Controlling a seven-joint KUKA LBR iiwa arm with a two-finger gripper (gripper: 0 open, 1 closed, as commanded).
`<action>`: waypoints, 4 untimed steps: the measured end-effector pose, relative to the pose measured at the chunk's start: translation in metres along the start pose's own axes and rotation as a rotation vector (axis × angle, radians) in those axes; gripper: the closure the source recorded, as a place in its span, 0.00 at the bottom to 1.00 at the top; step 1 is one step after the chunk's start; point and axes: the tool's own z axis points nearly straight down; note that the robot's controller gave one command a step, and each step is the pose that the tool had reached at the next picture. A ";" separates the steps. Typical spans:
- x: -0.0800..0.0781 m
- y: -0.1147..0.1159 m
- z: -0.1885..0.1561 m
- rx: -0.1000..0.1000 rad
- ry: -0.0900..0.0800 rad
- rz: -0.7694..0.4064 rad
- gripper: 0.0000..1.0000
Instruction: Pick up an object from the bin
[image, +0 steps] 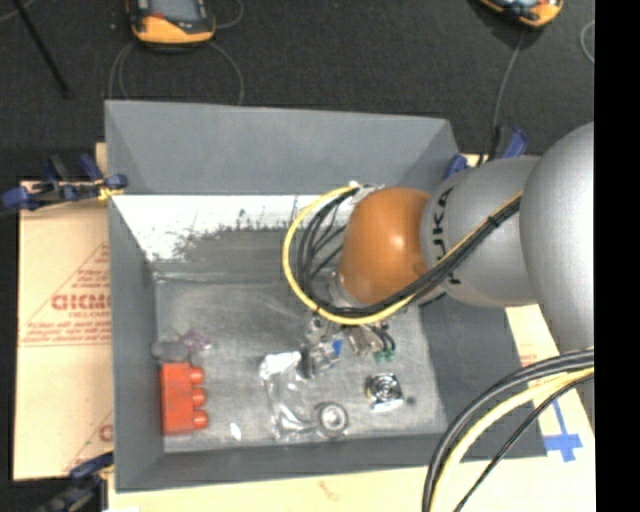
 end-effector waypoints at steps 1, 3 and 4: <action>0.002 0.001 0.003 -0.002 0.006 0.000 0.00; -0.012 -0.045 0.000 -0.002 -0.008 0.093 1.00; -0.018 -0.062 -0.155 0.003 -0.001 0.105 1.00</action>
Offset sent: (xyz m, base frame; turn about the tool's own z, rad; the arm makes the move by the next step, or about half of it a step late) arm 0.0000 0.0000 0.0000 0.0000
